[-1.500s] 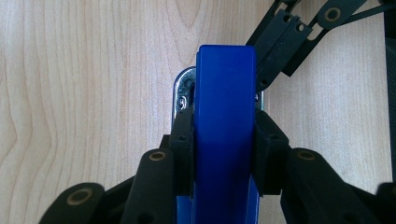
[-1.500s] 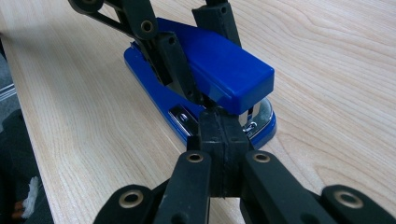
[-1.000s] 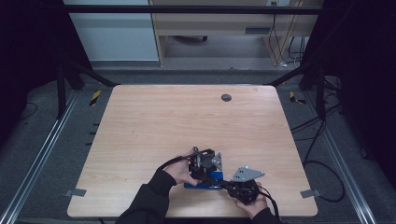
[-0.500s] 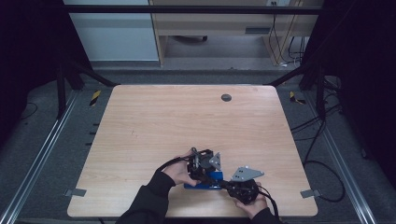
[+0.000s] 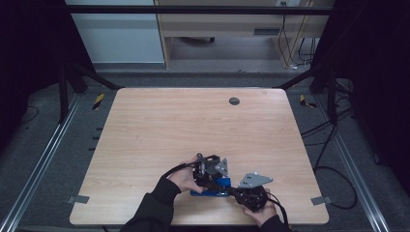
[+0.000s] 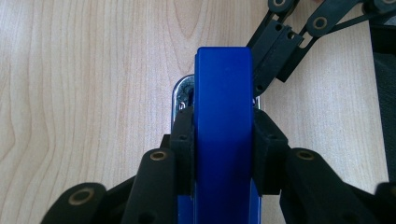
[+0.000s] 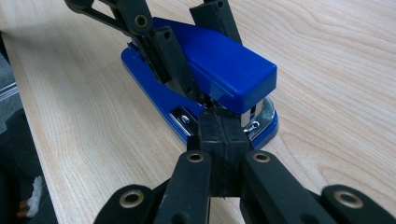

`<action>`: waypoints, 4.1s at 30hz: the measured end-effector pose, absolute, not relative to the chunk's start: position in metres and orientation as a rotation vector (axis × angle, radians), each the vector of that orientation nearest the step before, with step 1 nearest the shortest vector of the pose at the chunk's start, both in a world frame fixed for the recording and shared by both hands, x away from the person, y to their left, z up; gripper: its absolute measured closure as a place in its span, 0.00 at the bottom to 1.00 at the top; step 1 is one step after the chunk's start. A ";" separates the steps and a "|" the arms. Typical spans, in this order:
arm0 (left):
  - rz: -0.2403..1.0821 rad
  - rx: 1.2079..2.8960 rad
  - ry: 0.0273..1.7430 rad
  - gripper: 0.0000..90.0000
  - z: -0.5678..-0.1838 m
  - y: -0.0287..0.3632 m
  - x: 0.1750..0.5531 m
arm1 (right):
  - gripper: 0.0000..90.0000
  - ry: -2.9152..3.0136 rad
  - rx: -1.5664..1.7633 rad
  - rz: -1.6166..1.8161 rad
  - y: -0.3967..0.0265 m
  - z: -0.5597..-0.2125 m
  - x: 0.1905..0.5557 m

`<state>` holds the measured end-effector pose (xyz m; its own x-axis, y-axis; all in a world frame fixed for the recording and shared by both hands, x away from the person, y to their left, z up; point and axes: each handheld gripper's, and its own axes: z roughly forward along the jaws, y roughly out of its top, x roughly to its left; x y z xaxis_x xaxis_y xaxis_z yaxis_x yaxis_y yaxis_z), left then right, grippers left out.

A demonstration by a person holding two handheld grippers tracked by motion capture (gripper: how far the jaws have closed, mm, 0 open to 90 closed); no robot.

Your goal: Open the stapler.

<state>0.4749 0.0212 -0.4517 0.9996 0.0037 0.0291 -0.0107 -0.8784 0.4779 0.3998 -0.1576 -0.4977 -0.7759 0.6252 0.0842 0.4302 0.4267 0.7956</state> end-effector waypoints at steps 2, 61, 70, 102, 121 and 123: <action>0.042 2.641 -0.005 0.74 -0.452 0.021 0.475 | 1.00 2.453 0.920 1.261 -0.157 -0.498 0.399; 0.050 2.558 0.018 0.74 -0.439 0.040 0.474 | 1.00 2.464 0.924 1.257 -0.155 -0.497 0.399; 0.054 2.535 0.009 0.73 -0.446 0.043 0.473 | 1.00 2.465 0.863 1.246 -0.153 -0.497 0.397; 0.064 2.500 0.018 0.73 -0.448 0.047 0.473 | 1.00 2.435 0.885 1.365 -0.168 -0.490 0.402; 0.071 2.467 0.029 0.73 -0.445 0.053 0.472 | 1.00 2.418 0.902 1.388 -0.169 -0.486 0.408; 0.071 2.467 0.028 0.73 -0.445 0.054 0.472 | 1.00 2.423 0.896 1.385 -0.169 -0.487 0.408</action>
